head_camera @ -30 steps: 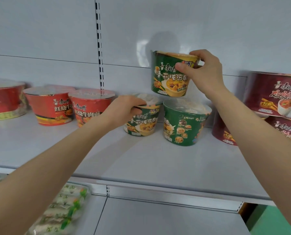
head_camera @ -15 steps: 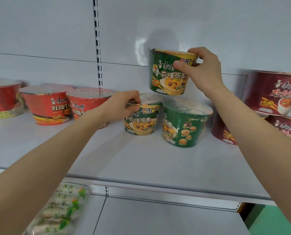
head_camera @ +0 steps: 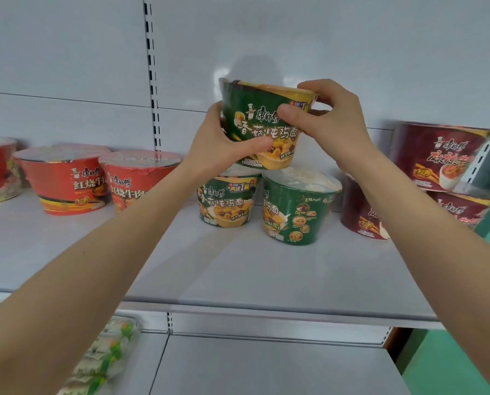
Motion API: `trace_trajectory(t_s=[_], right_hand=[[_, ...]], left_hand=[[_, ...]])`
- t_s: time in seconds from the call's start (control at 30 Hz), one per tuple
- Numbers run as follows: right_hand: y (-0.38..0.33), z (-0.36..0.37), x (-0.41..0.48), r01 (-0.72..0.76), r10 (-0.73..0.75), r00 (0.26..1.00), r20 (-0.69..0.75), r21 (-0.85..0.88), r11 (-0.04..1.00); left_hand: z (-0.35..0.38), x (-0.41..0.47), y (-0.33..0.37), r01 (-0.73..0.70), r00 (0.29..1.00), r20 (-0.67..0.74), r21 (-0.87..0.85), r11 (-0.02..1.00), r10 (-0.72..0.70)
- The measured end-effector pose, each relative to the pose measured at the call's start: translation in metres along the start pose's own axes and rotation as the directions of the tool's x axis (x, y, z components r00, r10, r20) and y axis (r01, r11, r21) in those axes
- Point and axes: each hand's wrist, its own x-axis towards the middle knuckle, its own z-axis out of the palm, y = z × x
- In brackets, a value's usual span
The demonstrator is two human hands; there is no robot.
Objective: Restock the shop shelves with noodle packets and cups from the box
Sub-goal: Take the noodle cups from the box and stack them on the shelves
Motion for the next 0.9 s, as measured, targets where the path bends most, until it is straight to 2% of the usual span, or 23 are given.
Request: trace_trajectory(t_s=[0.13, 0.17, 0.23, 0.3, 0.33, 0.47, 0.6, 0.67, 0.83, 0.9], right_hand=[[0.010, -0.012, -0.007, -0.078, 0.073, 0.994, 0.088, 0.064, 0.995], [0.015, -0.013, -0.010, -0.082, 0.081, 0.992, 0.092, 0.004, 0.997], [0.030, -0.012, -0.017, -0.069, 0.107, 0.981, 0.160, -0.225, 0.972], [0.042, -0.008, -0.026, -0.046, 0.195, 0.933, 0.303, -0.439, 0.898], [0.045, -0.007, -0.029, -0.030, 0.232, 0.905, 0.355, -0.493, 0.869], [0.035, -0.019, -0.027, 0.050, 0.261, 0.828, 0.496, -0.530, 0.846], [0.024, -0.042, -0.021, -0.004, 0.375, 0.694, 0.615, -0.517, 0.856], [0.026, -0.044, -0.020, 0.023, 0.378, 0.691, 0.616, -0.541, 0.840], [0.038, -0.035, -0.022, 0.089, 0.290, 0.782, 0.552, -0.560, 0.824], [0.040, -0.035, -0.021, 0.131, 0.263, 0.775, 0.575, -0.552, 0.823]], left_hand=[[-0.005, -0.003, -0.005, -0.023, 0.998, -0.049, 0.031, 0.999, 0.024], [-0.007, -0.004, -0.007, -0.025, 0.998, -0.060, 0.035, 0.999, 0.027], [-0.011, -0.004, -0.010, -0.022, 0.996, -0.083, 0.026, 0.999, 0.024], [-0.013, -0.004, -0.011, -0.023, 0.995, -0.093, 0.019, 1.000, 0.025], [-0.013, -0.004, -0.012, -0.024, 0.995, -0.092, 0.022, 0.999, 0.026], [-0.013, -0.004, -0.013, -0.021, 0.996, -0.085, 0.004, 1.000, 0.022], [-0.015, -0.002, -0.013, -0.026, 0.995, -0.094, -0.042, 0.999, 0.022], [-0.015, -0.001, -0.013, -0.028, 0.995, -0.098, -0.041, 0.999, 0.024], [-0.013, 0.001, -0.013, -0.031, 0.996, -0.090, -0.060, 0.998, 0.026], [-0.013, 0.001, -0.014, -0.036, 0.996, -0.085, -0.059, 0.998, 0.030]])
